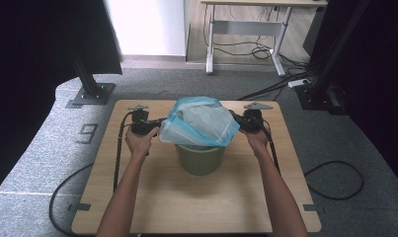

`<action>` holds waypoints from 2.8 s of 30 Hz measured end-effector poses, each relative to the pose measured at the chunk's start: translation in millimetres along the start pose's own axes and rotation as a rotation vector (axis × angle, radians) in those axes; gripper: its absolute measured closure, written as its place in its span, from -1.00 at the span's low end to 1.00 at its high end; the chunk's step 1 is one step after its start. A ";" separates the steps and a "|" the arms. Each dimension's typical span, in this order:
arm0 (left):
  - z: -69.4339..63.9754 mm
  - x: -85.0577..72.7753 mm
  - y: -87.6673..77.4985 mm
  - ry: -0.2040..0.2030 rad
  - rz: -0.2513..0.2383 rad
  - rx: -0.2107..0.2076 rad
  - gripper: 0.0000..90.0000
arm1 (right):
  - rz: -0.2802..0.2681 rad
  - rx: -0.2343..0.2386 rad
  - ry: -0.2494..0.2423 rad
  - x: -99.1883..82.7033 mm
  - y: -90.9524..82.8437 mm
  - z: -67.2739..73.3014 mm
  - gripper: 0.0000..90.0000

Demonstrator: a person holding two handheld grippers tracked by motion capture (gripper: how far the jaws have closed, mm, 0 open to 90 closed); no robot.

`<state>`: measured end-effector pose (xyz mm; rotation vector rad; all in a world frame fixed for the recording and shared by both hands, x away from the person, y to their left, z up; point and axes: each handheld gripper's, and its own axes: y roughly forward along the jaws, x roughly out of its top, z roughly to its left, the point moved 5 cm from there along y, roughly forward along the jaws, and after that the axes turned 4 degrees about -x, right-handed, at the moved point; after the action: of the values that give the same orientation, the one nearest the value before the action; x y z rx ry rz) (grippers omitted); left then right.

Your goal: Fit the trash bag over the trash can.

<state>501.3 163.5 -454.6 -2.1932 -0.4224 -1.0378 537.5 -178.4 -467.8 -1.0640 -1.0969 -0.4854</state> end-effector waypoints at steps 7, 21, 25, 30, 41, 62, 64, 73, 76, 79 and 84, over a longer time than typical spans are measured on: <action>-1.8 0.2 -1.7 0.007 0.000 0.000 1.00 | -0.124 -0.021 0.003 20.0 -38.6 -1.6 0.43; -10.0 0.5 -9.8 0.015 -0.019 -0.011 1.00 | -0.144 0.119 -0.065 20.5 -117.3 61.4 -0.11; -11.0 -0.4 -11.5 0.015 -0.022 -0.012 0.99 | -0.114 0.166 -0.069 8.3 -121.0 81.3 -0.25; -11.2 0.1 -14.7 0.012 -0.030 -0.013 0.99 | -0.089 0.172 -0.085 -2.6 -122.7 97.3 -0.28; -13.4 -1.5 -18.1 0.037 -0.027 0.010 0.99 | -0.108 0.092 -0.117 -5.5 -130.8 101.2 0.83; -10.5 -14.3 -31.8 0.067 -0.017 -0.001 0.99 | -0.043 0.261 -0.150 -80.4 -142.6 138.9 0.96; -9.0 -15.3 -30.9 0.064 -0.011 0.003 0.99 | -0.025 0.262 -0.149 -85.4 -137.1 138.1 0.96; -2.3 -17.6 -20.6 0.061 0.020 0.033 0.99 | 0.039 0.243 -0.110 -103.8 -112.0 119.0 0.96; -2.6 -17.5 -18.0 0.060 0.021 0.032 0.99 | 0.044 0.214 -0.116 -108.6 -106.2 111.6 0.96; -4.3 -17.4 -17.2 0.063 0.021 0.031 0.99 | 0.042 0.195 -0.109 -111.3 -103.8 105.1 0.94; -4.1 -16.8 -19.8 0.067 0.016 0.032 0.99 | -0.020 0.156 -0.099 -105.3 -119.2 93.1 0.38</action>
<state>477.8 174.9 -457.2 -2.1239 -0.3883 -1.0852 356.7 -167.9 -502.3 -0.9492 -1.2133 -0.3597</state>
